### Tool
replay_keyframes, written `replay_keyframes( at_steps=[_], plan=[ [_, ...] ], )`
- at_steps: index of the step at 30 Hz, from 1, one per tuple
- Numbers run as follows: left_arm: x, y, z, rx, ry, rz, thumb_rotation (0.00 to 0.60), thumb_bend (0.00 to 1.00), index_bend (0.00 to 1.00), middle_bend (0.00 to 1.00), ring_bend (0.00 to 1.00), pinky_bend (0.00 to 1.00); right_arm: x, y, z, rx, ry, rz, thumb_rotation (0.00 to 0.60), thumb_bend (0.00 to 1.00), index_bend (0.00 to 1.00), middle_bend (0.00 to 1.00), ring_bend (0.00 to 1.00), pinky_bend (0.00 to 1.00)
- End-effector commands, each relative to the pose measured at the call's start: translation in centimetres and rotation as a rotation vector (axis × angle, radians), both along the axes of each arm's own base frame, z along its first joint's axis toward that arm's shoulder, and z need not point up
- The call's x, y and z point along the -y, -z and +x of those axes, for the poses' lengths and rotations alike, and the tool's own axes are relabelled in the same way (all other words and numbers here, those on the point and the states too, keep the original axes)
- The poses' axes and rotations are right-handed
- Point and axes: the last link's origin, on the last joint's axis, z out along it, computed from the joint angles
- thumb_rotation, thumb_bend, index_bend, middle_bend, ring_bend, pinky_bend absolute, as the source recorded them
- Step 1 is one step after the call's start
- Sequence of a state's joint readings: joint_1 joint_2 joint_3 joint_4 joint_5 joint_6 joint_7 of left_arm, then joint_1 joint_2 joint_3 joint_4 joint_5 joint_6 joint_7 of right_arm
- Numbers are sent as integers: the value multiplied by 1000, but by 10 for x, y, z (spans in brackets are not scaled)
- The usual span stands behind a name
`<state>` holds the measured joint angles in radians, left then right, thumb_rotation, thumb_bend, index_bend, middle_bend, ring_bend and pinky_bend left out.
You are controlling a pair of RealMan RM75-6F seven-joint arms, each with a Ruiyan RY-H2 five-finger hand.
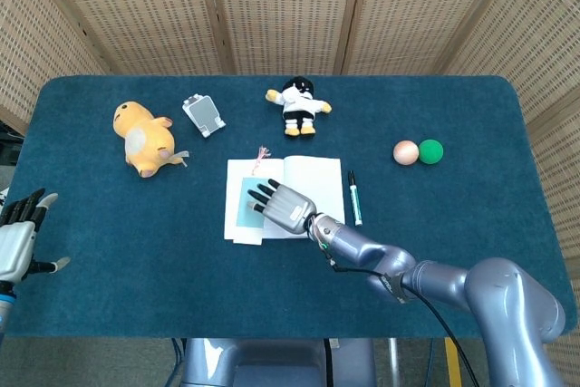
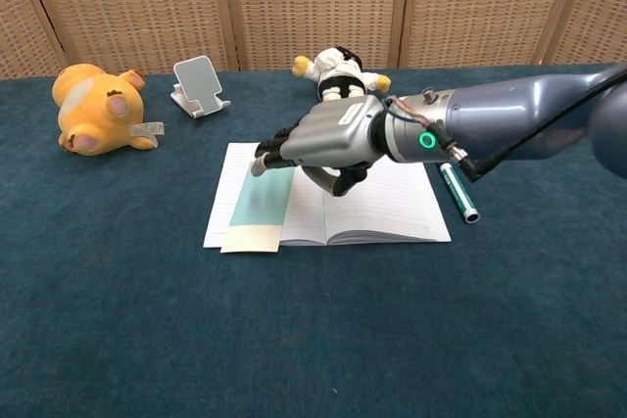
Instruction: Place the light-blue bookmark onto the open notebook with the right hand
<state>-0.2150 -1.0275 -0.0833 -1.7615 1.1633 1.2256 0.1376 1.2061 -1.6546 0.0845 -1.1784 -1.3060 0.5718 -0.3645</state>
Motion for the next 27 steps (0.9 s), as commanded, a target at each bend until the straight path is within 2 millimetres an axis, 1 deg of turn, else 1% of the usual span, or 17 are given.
replay_keyframes(
  at_steps=[1, 8, 13, 20, 27],
  plan=[
    [-1, 0, -1, 0, -4, -2, 600, 0, 0, 0, 0, 0, -2, 8, 0, -14, -1, 6, 600, 1000, 0, 0, 0, 117],
    [-3, 1, -2, -1, -10, -5, 600, 0, 0, 0, 0, 0, -3, 22, 3, -32, 5, 14, 600, 1000, 0, 0, 0, 117],
    [-4, 1, -3, -3, -14, -5, 600, 0, 0, 0, 0, 0, 0, 26, -3, -74, -15, -2, 600, 1000, 0, 0, 0, 117],
    [-5, 1, -2, -6, -12, -10, 600, 0, 0, 0, 0, 0, 0, 25, -14, -126, -37, -8, 600, 1000, 0, 0, 0, 117],
    [-3, 1, -1, -6, -8, -7, 600, 0, 0, 0, 0, 0, 2, 14, -25, -172, -72, -31, 600, 1000, 0, 0, 0, 117]
  ],
)
